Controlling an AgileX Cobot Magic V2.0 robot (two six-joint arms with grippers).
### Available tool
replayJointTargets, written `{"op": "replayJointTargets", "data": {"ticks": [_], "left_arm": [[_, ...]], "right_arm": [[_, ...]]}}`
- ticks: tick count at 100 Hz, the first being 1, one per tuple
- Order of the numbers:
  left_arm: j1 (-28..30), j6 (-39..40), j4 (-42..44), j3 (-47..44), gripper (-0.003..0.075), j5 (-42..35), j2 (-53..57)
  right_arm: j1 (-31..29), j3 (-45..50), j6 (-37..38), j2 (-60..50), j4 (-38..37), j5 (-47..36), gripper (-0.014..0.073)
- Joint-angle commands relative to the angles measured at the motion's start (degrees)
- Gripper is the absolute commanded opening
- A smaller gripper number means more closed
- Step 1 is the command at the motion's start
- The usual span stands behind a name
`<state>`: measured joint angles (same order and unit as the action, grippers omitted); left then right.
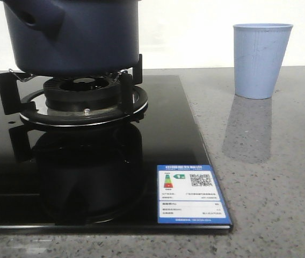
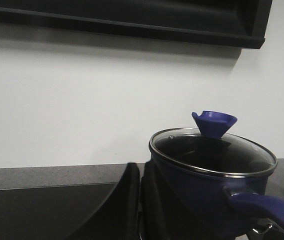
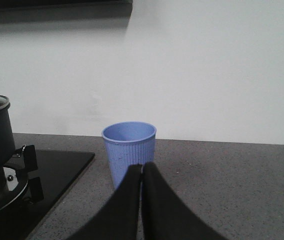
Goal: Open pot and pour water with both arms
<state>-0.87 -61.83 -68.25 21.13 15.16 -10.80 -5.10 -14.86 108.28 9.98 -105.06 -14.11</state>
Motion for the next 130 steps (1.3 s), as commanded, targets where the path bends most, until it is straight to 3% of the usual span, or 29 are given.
{"op": "replayJointTargets", "data": {"ticks": [1, 55, 60, 65, 69, 82, 87, 112, 130], "left_arm": [[-0.5, 0.1, -1.9, 1.4, -0.0019, -1.8, -0.6], [-0.5, 0.1, -1.9, 1.2, -0.0019, -1.8, -0.6], [-0.5, 0.3, 1.0, 1.1, -0.0019, -3.5, -0.6], [-0.5, 5.5, 6.6, 0.9, -0.0019, -4.8, -0.6], [-0.5, 15.3, 12.6, 0.3, -0.0019, -6.7, -0.6], [-0.5, 56.8, 51.1, -3.8, -0.0019, -11.4, -0.6], [-0.5, 65.1, 60.1, -6.0, -0.0019, -12.5, 0.1], [-0.4, 66.5, 63.7, -18.9, -0.0019, -12.8, 12.7], [-0.4, 66.6, 63.2, -23.2, -0.0019, -13.3, 12.6]], "right_arm": [[0.2, -1.6, 0.1, 0.3, -1.4, 2.2, -0.0053], [0.2, -1.6, 0.1, 0.3, -1.4, 2.2, -0.0057], [0.2, -1.6, 0.1, 0.3, -1.4, 2.2, -0.0057], [0.2, -1.6, 0.1, 0.3, -1.4, 2.2, -0.0057], [0.2, -1.6, 0.1, 0.3, -1.4, 2.2, -0.0057], [0.2, -1.6, 0.1, 0.3, -1.4, 2.2, -0.0057], [0.2, -1.6, 0.1, 0.3, -1.4, 2.2, -0.0057], [0.2, -1.6, 0.1, 0.3, -1.4, 2.2, -0.0057], [0.2, -1.6, 0.1, 0.3, -1.4, 2.1, -0.0057]]}}
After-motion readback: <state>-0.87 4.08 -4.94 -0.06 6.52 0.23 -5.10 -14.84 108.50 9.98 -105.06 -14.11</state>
